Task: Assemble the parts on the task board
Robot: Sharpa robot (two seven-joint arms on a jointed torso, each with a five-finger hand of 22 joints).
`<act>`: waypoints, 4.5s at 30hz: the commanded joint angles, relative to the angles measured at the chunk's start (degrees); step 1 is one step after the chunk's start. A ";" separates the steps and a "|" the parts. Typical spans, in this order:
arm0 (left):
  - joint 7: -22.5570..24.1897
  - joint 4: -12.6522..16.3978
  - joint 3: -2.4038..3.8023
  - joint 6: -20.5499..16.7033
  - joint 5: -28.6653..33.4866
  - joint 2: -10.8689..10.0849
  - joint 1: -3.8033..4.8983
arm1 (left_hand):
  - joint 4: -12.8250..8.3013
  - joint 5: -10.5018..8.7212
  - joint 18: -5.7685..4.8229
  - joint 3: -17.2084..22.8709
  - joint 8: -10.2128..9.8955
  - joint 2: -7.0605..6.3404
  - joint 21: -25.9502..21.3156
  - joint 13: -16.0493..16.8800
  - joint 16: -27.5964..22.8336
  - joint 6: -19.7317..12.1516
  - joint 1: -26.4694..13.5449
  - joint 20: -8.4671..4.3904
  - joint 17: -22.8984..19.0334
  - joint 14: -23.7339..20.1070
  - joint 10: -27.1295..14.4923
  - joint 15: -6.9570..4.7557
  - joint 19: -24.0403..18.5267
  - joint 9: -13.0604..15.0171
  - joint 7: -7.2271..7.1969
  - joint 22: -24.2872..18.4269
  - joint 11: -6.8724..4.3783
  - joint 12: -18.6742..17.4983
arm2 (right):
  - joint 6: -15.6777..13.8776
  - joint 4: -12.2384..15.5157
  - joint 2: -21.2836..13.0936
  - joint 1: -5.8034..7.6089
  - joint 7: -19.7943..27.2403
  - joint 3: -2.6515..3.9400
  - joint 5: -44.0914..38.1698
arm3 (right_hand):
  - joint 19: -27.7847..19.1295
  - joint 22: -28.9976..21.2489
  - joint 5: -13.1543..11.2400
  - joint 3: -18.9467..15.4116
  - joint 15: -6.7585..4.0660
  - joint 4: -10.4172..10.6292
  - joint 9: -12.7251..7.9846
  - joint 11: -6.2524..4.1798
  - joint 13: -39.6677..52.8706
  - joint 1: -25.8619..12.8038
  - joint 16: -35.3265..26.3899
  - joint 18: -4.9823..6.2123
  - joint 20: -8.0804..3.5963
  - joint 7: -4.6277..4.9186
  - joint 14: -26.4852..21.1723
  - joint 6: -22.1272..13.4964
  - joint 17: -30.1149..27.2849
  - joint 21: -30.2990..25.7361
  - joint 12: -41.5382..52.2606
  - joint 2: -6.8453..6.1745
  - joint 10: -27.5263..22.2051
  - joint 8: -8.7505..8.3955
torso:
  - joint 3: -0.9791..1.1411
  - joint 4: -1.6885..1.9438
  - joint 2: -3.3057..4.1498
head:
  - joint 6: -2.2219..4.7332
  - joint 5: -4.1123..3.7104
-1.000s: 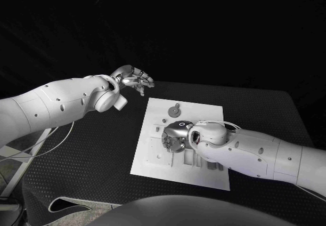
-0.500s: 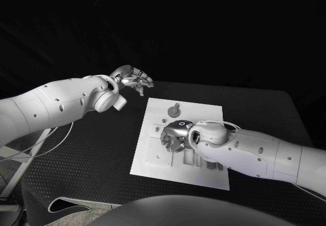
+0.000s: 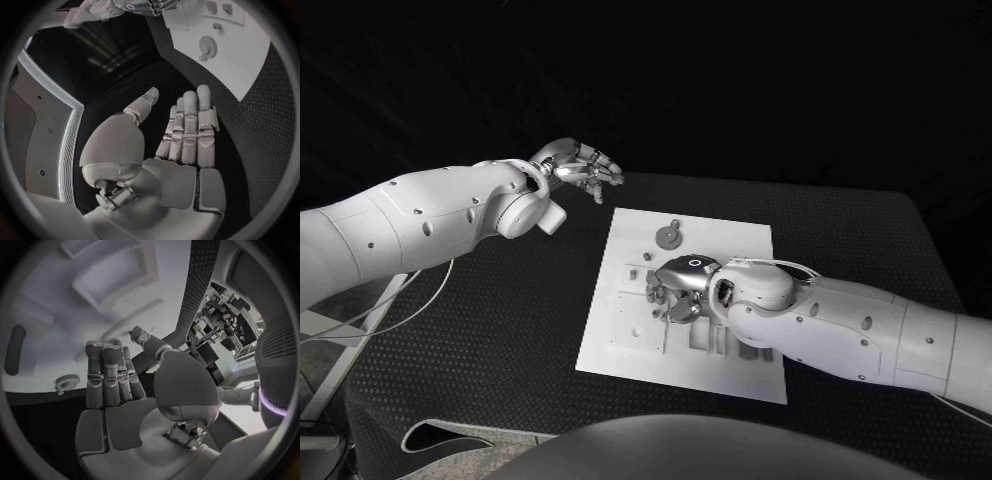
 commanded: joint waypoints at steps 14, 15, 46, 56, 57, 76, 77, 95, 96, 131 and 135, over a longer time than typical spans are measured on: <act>0.88 -0.46 0.03 1.04 0.57 0.26 0.07 | 0.00 -0.04 2.73 -0.15 0.32 0.00 -0.25 0.07 -0.33 0.03 0.51 -0.09 0.10 0.05 -0.30 0.04 0.41 -0.11 0.33 0.11 0.07 0.06 | -4.65 9.26 -8.88 5.74 0.18 2.04 3.55 | 1.18 0.68 0.08 -1.48 -1.42 0.16 0.49 -1.48 1.37 -1.29 1.19 6.16 -0.26 -0.19 1.07 0.90 -0.55 0.43 2.36 0.05 3.48 1.25 | 0.10 -0.20 -0.11 | 1.18 -0.65; 0.92 -0.40 0.03 1.06 0.57 0.23 0.07 | -0.03 -0.04 2.73 -0.14 0.35 0.00 -0.27 0.08 -0.35 0.05 0.55 -0.09 0.11 0.04 -0.30 0.04 0.40 -0.12 0.32 0.11 0.07 0.06 | -4.39 9.74 -9.79 6.34 0.22 2.28 3.88 | 1.28 0.67 0.09 -1.61 -1.51 0.16 0.50 -1.58 1.46 -1.62 1.21 6.16 -0.31 -0.23 1.17 0.94 -0.62 0.45 2.40 0.03 3.57 1.29 | 0.11 -0.22 -0.11 | 1.22 -0.71; 1.36 -0.70 0.01 1.04 0.51 0.08 0.04 | 0.17 -0.04 2.65 -0.23 0.57 0.10 -0.46 0.09 -0.62 -0.06 0.28 -0.01 0.31 -0.13 -0.46 0.13 0.23 -0.26 0.33 0.13 0.16 0.00 | 3.97 4.29 -15.02 3.92 -0.35 2.44 0.30 | 0.69 -0.89 0.11 -7.37 0.26 0.13 0.40 0.27 0.34 -7.77 0.22 6.16 0.11 -1.18 -0.40 -0.96 -3.06 -2.51 1.80 -0.80 -2.77 1.30 | 0.16 -0.18 -0.10 | 2.57 -1.52; 1.56 -0.61 0.01 0.89 0.52 -0.01 0.03 | 0.21 -0.04 2.66 -0.22 0.63 0.12 -0.46 0.12 -0.63 -0.05 0.27 -0.02 0.35 -0.10 -0.41 0.12 0.26 -0.28 0.32 0.15 0.14 0.04 | 1.27 3.00 -14.01 3.18 -0.79 2.37 -0.86 | 2.03 -0.76 0.11 -7.94 -0.94 0.10 0.14 -0.96 0.85 -6.10 0.64 6.16 -0.54 -0.34 1.01 0.81 -3.49 -2.14 3.02 0.95 0.49 1.94 | 0.10 -0.27 -0.09 | 2.46 -1.65; 1.56 -0.61 0.01 0.89 0.52 -0.02 0.03 | 0.22 -0.04 2.66 -0.22 0.63 0.12 -0.46 0.12 -0.63 -0.05 0.26 -0.02 0.36 -0.10 -0.41 0.12 0.26 -0.28 0.32 0.15 0.14 0.04 | 1.14 2.87 -13.91 3.13 -0.77 2.37 -0.86 | 2.13 -0.75 0.10 -7.99 -1.04 0.07 0.13 -1.06 0.87 -5.98 0.67 6.16 -0.60 -0.42 1.13 1.00 -3.53 -2.12 3.07 1.18 0.68 2.01 | 0.06 -0.25 -0.07 | 2.45 -1.75; 1.57 -0.77 0.01 1.37 0.78 0.13 0.03 | 0.37 -0.04 2.68 -0.23 0.73 0.21 -0.47 0.14 -0.65 -0.07 0.13 -0.03 0.45 -0.03 -0.39 0.10 0.33 -0.33 0.32 0.18 0.12 0.06 | 0.03 1.68 -11.84 2.35 -0.49 2.25 -1.62 | 3.21 -0.10 0.10 -5.45 -2.91 0.12 -0.18 -3.00 2.17 -2.83 1.35 6.16 -1.12 -1.67 2.17 4.25 -3.74 -1.53 5.04 5.16 6.00 3.10 | 0.03 -0.20 -0.10 | 2.03 -1.72; 1.56 -0.77 0.01 1.41 0.78 0.15 0.03 | 0.37 -0.04 2.68 -0.23 0.73 0.21 -0.47 0.15 -0.65 -0.07 0.13 -0.04 0.46 -0.02 -0.39 0.10 0.33 -0.33 0.32 0.18 0.12 0.06 | 0.23 1.64 -11.81 2.35 -0.52 2.25 -1.62 | 3.23 -0.07 0.10 -5.31 -2.97 0.11 -0.20 -3.06 2.22 -2.81 1.38 6.16 -1.13 -1.71 2.18 4.36 -3.75 -1.51 5.07 5.17 6.12 3.13 | 0.02 -0.20 -0.11 | 2.03 -1.71; 1.40 -0.77 0.01 1.85 0.78 0.01 0.03 | 0.50 -0.04 2.68 -0.24 0.79 0.26 -0.49 0.15 -0.69 -0.13 0.02 -0.04 0.54 0.01 -0.44 0.10 0.37 -0.39 0.33 0.20 0.12 0.04 | 0.98 0.86 -11.76 2.35 -1.60 2.19 -2.79 | 3.06 0.25 0.10 -4.30 -2.94 0.04 -0.43 -3.01 2.37 -2.67 1.40 6.16 -1.14 -1.91 2.04 4.90 -3.87 -1.51 4.50 4.73 5.79 3.13 | 0.07 -0.24 -0.11 | 1.67 -1.76; 1.38 -0.78 0.01 1.85 0.78 0.01 0.03 | 0.50 -0.04 2.68 -0.24 0.79 0.26 -0.49 0.15 -0.69 -0.14 0.02 -0.04 0.54 0.01 -0.45 0.10 0.37 -0.39 0.33 0.20 0.13 0.04 | 0.98 0.81 -11.76 2.35 -1.63 2.19 -2.79 | 3.04 0.27 0.10 -4.23 -2.89 0.02 -0.45 -2.96 2.37 -2.62 1.40 6.16 -1.14 -1.91 2.03 4.92 -3.88 -1.51 4.40 4.68 5.68 3.12 | 0.07 -0.23 -0.11 | 1.65 -1.76; 1.32 -0.84 0.01 2.14 0.78 0.01 0.03 | 0.66 -0.04 2.69 -0.24 0.85 0.30 -0.55 0.15 -0.78 -0.28 -0.10 -0.03 0.65 0.02 -0.57 0.12 0.37 -0.49 0.36 0.22 0.15 0.00 | 0.24 0.77 -11.24 1.97 -1.81 2.07 -3.74 | 3.45 0.77 0.11 0.90 -3.97 0.27 0.01 -4.10 4.23 -1.83 1.84 6.16 -1.05 -3.19 2.24 8.38 -4.06 -1.38 5.58 8.04 9.09 4.67 | 0.07 -0.23 -0.14 | 1.33 -1.78; 1.36 -0.82 0.01 2.25 0.78 -0.01 0.03 | 0.69 -0.03 2.70 -0.23 0.88 0.33 -0.56 0.15 -0.79 -0.28 -0.11 -0.03 0.67 0.03 -0.57 0.12 0.38 -0.50 0.36 0.23 0.15 0.01 | -0.11 0.86 -11.45 1.95 -1.70 2.07 -4.04 | 3.82 0.93 0.10 2.30 -4.24 0.23 0.45 -4.39 4.86 -2.37 2.15 6.16 -1.17 -3.44 2.39 8.93 -3.94 -1.10 5.91 8.01 9.79 5.11 | 0.07 -0.22 -0.12 | 1.32 -1.81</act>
